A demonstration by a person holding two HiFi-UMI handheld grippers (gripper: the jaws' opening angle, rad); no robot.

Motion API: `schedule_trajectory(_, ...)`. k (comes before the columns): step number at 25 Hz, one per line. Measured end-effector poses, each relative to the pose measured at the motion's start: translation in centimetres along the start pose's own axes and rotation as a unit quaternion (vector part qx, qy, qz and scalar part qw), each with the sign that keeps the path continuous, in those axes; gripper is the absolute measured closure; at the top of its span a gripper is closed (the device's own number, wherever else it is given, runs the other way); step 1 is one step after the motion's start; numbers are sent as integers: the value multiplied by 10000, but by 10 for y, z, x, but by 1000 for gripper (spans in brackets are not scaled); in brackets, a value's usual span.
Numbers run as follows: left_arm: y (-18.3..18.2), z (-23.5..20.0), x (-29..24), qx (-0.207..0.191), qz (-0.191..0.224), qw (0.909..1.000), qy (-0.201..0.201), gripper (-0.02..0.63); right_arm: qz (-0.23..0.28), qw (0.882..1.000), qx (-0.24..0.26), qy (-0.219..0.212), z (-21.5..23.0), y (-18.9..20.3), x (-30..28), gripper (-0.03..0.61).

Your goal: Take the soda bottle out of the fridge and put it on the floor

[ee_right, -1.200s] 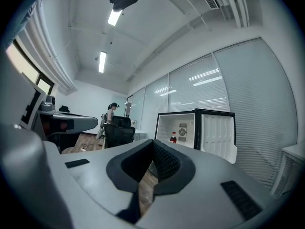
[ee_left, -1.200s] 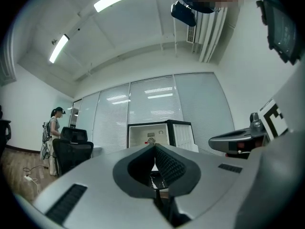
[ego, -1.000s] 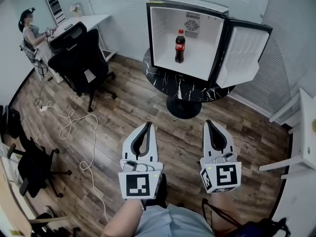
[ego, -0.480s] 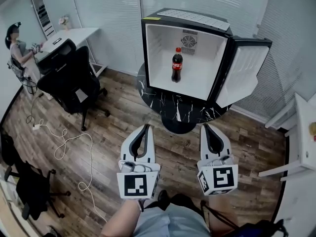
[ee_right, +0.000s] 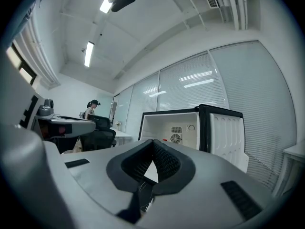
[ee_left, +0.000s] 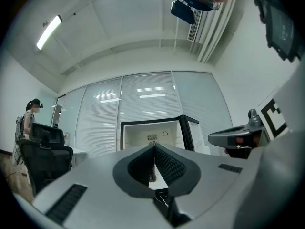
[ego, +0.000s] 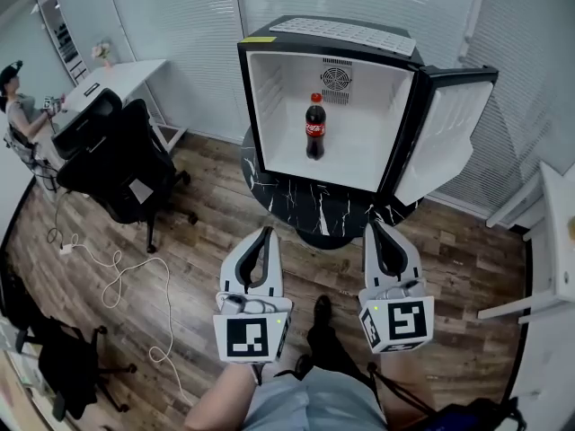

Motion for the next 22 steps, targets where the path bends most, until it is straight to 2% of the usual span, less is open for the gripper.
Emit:
schedule_trajectory(11,7,-9,-120,-114,-267,9995,86,597,-174,9997,-154,-121,52,6,-103,565)
schedule_trajectory(22,0,-22,-230,-117,-463,9989,-41,597,-181,9990,-174,-370,105,-14,-211,565)
Point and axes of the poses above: the fingertips, and each gripper's own axes: x backward along the fingers, z to its right, y out of its underside, the point moved 10 cm from there along x, backward along the fingers, and after that the axes turned 12 degrees about -z, right-handed, at the moved point
